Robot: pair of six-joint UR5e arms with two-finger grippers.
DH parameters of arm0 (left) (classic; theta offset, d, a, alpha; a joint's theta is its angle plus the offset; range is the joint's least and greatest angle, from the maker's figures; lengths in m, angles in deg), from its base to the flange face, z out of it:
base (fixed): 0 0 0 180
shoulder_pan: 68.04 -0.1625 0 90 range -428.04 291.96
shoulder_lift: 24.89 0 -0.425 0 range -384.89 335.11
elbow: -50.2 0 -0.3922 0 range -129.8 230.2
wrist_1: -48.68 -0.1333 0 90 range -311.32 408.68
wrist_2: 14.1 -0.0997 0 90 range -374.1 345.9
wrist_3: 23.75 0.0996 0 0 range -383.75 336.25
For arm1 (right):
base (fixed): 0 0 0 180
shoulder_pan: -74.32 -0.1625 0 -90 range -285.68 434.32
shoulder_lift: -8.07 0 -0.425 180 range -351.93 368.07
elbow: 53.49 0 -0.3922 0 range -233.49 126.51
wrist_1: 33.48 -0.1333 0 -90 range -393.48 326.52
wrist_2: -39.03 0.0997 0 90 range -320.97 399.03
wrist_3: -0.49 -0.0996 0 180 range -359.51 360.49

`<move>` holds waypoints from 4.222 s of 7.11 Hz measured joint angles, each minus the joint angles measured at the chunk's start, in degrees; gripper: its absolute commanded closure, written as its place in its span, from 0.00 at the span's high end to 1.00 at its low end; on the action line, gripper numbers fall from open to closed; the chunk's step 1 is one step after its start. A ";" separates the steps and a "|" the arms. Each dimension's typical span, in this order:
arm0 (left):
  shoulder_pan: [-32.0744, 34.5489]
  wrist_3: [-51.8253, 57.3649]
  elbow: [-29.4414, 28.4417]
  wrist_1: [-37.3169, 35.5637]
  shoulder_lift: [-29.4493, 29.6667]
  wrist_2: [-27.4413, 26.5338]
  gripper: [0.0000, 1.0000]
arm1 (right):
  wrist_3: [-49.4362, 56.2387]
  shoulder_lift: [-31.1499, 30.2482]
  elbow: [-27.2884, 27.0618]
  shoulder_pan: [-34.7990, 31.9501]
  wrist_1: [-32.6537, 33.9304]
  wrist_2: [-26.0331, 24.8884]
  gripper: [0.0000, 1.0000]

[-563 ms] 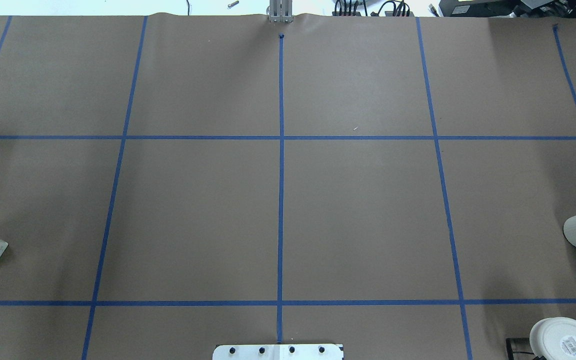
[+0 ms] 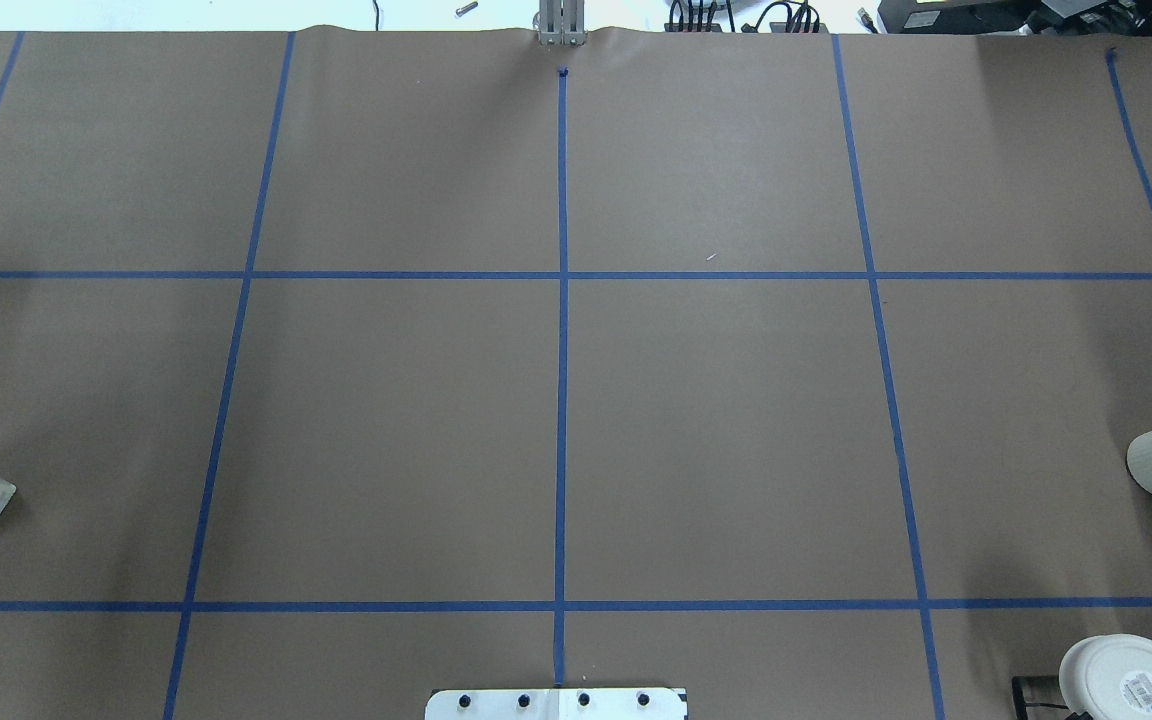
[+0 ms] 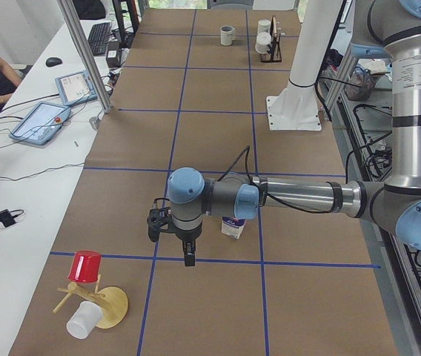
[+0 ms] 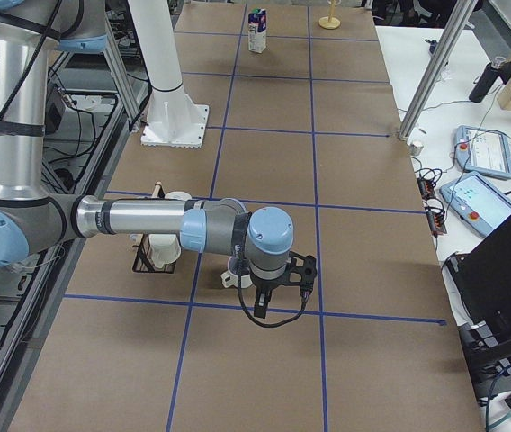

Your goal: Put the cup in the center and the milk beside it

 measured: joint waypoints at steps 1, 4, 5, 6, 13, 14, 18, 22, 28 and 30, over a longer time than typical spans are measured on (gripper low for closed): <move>0.00 0.00 0.02 0.00 0.01 0.00 0.98 | -0.01 -0.03 0.00 0.00 -0.08 0.06 1.00; 0.18 0.00 0.25 0.00 0.06 0.15 0.98 | -0.03 0.06 -0.25 0.07 0.04 0.18 1.00; 0.28 0.00 0.27 0.00 0.06 0.05 0.98 | -0.02 0.27 -0.31 0.30 -0.08 0.05 1.00; 0.40 0.00 0.31 0.00 0.06 -0.01 0.98 | 0.00 0.72 -0.69 0.84 -0.21 0.20 1.00; 0.49 0.00 0.48 -0.09 -0.04 0.15 0.98 | 0.08 -0.63 1.24 10.62 -13.07 5.13 1.00; 0.52 0.00 0.51 -0.07 0.02 0.17 0.98 | 0.18 -1.62 1.29 13.32 -15.41 5.19 1.00; 0.53 0.00 0.86 0.00 0.19 0.19 0.98 | 0.88 -5.45 1.76 20.23 -18.30 5.51 1.00; 0.69 0.00 1.16 -0.06 0.38 0.04 0.98 | 3.80 -5.58 5.51 20.89 -18.49 5.29 0.00; 0.71 0.00 1.28 -0.08 0.63 0.04 0.98 | -6.40 0.31 3.31 21.68 -18.38 7.92 0.00; 0.76 0.00 1.54 -0.11 0.61 0.10 0.98 | -8.72 6.05 1.57 20.96 -14.51 11.37 0.00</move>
